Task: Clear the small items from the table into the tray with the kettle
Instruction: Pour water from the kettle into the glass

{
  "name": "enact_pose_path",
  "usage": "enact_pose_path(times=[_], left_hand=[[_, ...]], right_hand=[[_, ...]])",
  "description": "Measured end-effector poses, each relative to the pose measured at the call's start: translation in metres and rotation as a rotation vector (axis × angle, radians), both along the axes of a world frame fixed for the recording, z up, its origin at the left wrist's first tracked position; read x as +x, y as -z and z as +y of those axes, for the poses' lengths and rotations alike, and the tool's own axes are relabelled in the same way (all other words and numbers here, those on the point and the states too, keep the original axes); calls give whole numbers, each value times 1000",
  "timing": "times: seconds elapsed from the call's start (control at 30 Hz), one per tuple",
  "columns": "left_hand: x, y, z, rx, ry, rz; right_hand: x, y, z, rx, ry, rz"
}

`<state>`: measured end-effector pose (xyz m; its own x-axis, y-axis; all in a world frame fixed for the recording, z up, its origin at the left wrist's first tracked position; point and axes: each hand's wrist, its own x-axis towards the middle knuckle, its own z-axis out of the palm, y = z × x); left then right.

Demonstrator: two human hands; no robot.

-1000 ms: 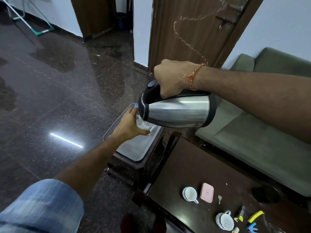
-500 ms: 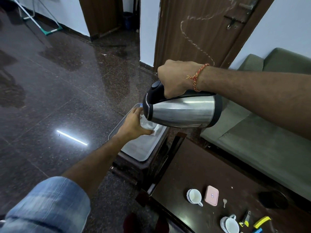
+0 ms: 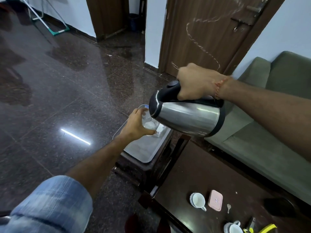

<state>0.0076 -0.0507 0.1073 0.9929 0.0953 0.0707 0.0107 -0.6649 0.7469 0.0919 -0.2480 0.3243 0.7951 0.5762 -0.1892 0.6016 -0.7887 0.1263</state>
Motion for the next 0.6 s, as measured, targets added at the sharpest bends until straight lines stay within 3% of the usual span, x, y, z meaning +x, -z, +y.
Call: enact_pose_path(times=[0.1,0.33,0.6], left_hand=[[0,-2,6,1,-20,5],[8,-8,18,10,-73,-4],[5,-13,31,9,-116,-15]], right_hand=[[-6,4,-7,225,8,0],[-9,32,-41,417,97,32],[-19,64,-66,797,303,125]])
